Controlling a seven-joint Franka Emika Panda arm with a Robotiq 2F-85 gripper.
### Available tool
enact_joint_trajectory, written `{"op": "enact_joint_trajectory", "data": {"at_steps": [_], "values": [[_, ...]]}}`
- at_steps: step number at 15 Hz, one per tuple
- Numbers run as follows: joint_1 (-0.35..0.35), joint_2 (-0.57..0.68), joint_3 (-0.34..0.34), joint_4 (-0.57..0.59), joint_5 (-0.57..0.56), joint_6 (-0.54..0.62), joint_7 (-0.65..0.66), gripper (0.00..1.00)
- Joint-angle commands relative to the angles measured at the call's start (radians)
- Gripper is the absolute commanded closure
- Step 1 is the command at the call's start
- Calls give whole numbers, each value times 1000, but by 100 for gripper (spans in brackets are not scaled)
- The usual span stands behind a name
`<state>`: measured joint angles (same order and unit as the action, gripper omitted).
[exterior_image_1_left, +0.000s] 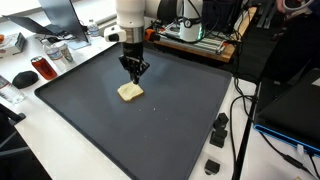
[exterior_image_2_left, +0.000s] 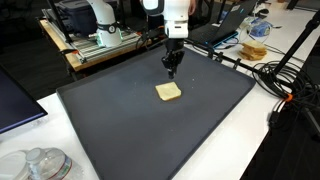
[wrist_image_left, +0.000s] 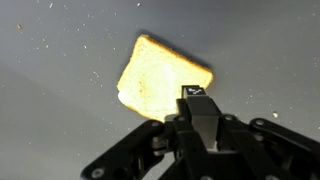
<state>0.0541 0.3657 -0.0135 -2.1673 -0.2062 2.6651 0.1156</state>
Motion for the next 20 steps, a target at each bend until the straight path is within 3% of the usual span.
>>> {"op": "enact_joint_trajectory", "data": {"at_steps": [1, 20], "values": [[-9, 36, 13, 43, 43, -11, -57, 95], [-26, 167, 20, 187, 66, -12, -148, 95]]}}
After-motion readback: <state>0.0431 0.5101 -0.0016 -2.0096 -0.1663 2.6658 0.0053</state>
